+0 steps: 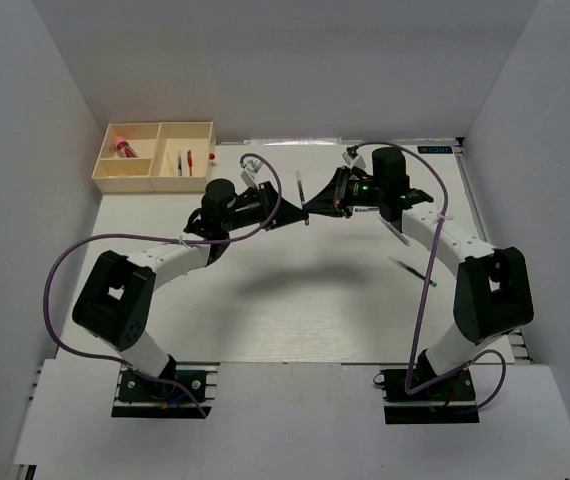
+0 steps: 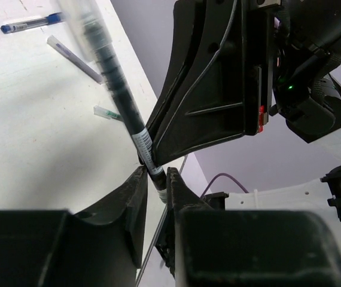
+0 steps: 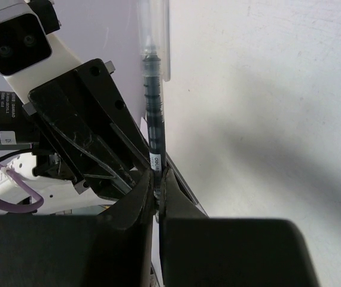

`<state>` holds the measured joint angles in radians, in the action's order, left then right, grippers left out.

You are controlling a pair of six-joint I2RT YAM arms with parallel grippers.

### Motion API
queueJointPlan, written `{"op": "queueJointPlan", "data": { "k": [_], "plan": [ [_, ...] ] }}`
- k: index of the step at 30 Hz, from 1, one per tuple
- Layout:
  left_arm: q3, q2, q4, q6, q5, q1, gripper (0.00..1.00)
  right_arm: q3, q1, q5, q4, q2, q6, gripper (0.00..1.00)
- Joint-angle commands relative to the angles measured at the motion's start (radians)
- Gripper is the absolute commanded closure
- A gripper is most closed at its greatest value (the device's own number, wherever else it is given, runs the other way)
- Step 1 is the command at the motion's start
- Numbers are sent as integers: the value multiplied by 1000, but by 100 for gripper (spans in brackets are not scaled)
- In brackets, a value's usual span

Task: Sort the stationery into containers
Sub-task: Place the pen in the storage box.

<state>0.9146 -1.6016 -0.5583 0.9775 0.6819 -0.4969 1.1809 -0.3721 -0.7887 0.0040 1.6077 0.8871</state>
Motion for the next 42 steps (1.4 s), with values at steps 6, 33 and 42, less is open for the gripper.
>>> {"op": "queueJointPlan", "data": {
  "k": [6, 33, 42],
  "plan": [
    [14, 25, -40, 7, -7, -14, 97, 5, 7, -9, 45, -19, 27, 100],
    [1199, -537, 1159, -1062, -539, 527, 100, 128, 220, 88, -412, -40, -620, 39],
    [1380, -767, 1147, -1100, -461, 537, 100, 86, 226, 77, -401, -49, -643, 41]
  ]
}}
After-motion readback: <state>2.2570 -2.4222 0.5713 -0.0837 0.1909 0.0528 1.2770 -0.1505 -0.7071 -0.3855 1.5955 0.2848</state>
